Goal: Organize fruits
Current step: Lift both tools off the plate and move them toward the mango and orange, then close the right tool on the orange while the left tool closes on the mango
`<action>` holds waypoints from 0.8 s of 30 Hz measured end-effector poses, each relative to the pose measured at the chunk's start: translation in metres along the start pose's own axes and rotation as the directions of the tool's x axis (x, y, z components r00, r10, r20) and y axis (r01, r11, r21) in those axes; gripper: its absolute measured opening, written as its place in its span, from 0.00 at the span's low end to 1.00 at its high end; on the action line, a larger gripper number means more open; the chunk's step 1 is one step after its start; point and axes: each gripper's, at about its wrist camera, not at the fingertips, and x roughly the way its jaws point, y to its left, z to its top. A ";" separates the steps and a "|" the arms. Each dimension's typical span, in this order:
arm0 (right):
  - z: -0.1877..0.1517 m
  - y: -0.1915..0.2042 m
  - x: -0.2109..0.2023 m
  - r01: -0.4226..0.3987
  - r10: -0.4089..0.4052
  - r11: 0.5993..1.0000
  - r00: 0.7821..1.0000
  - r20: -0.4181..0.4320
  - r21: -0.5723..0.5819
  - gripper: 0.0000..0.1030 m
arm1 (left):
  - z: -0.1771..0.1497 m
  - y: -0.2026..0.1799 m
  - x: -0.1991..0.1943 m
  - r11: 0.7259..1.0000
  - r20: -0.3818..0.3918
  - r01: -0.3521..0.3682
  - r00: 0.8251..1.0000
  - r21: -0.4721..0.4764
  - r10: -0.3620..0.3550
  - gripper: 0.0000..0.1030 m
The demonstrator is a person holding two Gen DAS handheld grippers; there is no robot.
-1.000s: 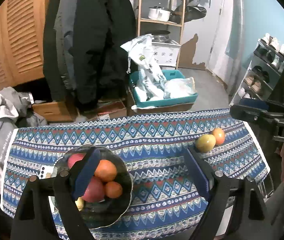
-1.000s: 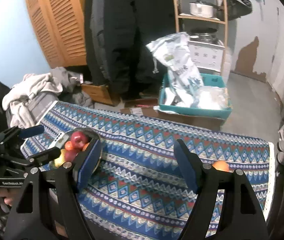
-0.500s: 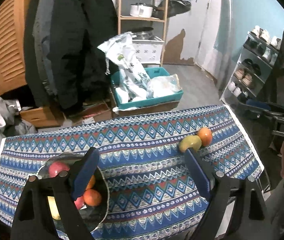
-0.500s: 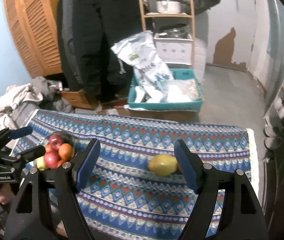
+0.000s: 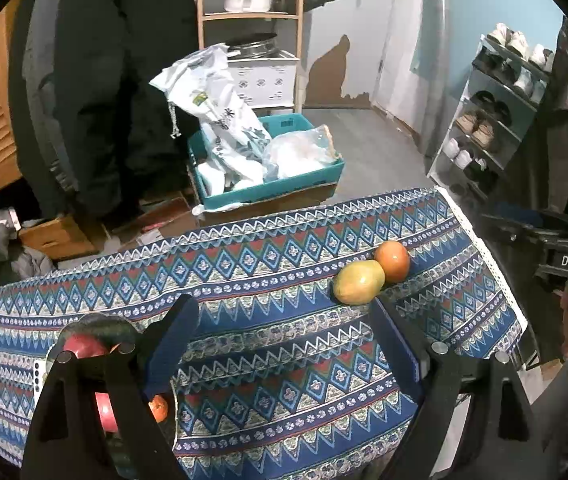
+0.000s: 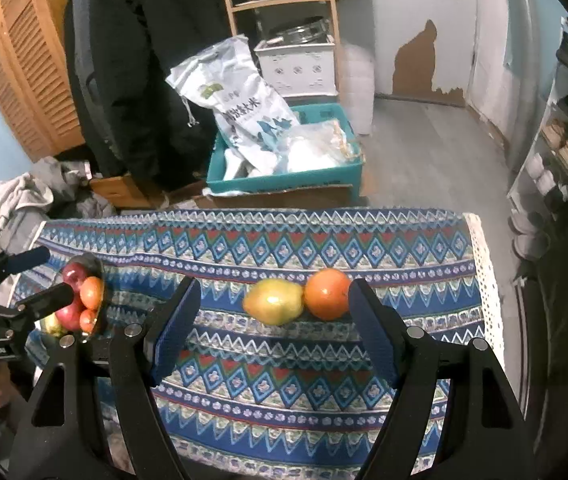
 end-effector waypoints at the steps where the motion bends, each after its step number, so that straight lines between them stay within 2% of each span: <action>1: -0.001 -0.003 0.002 0.002 -0.002 1.000 1.000 -0.004 0.004 0.74 | 0.001 -0.002 0.002 1.000 -0.002 0.002 1.000 0.005 -0.002 0.86; 9: -0.006 -0.021 0.020 0.006 -0.004 0.999 0.998 -0.055 0.042 0.74 | 0.011 -0.013 0.027 0.999 -0.038 -0.001 0.999 0.032 0.002 0.86; 14: -0.003 -0.031 0.042 0.013 -0.007 0.998 0.993 -0.117 0.054 0.74 | 0.023 -0.014 0.052 0.999 -0.081 0.029 0.996 0.017 -0.028 0.86; 17: 0.003 -0.034 0.053 0.025 -0.018 0.999 0.990 -0.141 0.048 0.76 | 0.030 -0.016 0.065 0.999 -0.088 0.039 0.995 0.014 -0.038 0.86; 19: 0.006 -0.040 0.061 0.021 -0.011 0.998 0.988 -0.154 0.067 0.79 | 0.036 -0.018 0.073 0.999 -0.091 0.043 0.995 0.018 -0.041 0.86; 24: 0.013 -0.054 0.090 0.012 0.015 0.993 0.976 -0.218 0.119 0.79 | 0.045 -0.020 0.090 0.998 -0.076 0.065 0.995 0.021 -0.063 0.86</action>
